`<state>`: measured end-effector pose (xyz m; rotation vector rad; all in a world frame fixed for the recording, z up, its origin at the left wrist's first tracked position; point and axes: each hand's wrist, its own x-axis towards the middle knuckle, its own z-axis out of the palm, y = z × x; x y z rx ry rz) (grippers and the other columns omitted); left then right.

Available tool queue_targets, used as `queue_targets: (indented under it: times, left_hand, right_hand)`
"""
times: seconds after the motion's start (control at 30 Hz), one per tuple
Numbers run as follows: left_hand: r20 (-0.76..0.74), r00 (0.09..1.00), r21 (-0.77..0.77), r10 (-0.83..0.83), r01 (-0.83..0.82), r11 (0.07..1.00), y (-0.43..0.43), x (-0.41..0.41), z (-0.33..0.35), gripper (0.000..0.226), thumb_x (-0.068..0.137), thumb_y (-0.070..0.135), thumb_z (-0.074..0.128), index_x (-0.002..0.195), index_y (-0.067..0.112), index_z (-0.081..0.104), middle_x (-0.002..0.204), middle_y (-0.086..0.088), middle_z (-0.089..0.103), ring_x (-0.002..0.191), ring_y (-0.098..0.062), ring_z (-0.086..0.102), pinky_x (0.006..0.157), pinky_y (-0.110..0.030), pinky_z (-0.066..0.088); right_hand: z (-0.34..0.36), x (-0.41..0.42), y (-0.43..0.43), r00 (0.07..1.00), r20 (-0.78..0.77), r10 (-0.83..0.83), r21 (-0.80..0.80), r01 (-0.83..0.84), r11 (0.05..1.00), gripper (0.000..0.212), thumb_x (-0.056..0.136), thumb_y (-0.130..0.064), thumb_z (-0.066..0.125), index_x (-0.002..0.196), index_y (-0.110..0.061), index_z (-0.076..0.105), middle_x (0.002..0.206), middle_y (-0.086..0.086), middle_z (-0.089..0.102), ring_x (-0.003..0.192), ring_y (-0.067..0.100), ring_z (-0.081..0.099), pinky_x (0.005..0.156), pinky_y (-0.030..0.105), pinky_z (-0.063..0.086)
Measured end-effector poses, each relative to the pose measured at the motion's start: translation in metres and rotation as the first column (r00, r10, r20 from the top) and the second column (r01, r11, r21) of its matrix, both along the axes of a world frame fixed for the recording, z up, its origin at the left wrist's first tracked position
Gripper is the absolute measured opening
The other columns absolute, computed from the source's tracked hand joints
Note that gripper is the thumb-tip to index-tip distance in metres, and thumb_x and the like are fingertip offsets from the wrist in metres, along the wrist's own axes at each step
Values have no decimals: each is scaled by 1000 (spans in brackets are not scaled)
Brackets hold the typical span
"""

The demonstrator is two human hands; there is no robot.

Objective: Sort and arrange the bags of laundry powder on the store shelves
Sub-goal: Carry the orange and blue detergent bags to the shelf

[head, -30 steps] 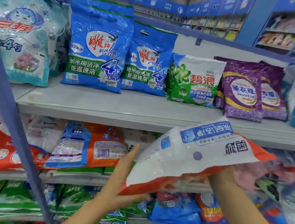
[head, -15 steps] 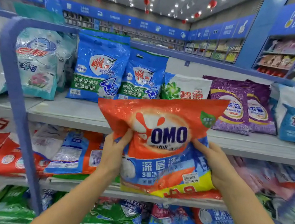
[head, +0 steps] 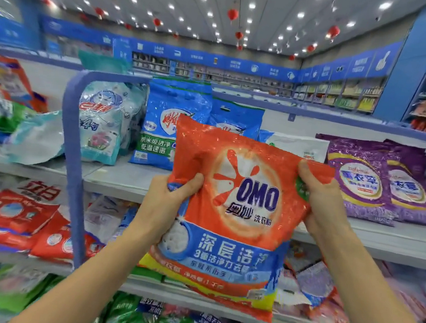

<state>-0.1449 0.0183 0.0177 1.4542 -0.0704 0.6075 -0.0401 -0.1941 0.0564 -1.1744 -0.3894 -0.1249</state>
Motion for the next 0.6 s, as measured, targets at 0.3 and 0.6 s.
queue_targets:
  times: [0.3,0.6]
  left_hand:
    - [96,937,52,336,-342,938,75,-56,-3,23,68,40,69,74,18,71,68,-2,73,64,-13,71,56,-18,53]
    - [101,821,4,562,-566,825,207,-153,-4,31,66,49,69,70,18,73,68,-6,73,61,-19,71,52,-19,53]
  right_hand:
    - [24,-20,96,965,-18,263,-11,-263,965,17,70,-31,68,79,-16,70,74,-2,74,65,13,71,50,27,55]
    - [31,-77,260,873,31,486,-94,-481,871,14,68,-27,67,74,-15,72,74,1,74,65,14,71,52,25,55]
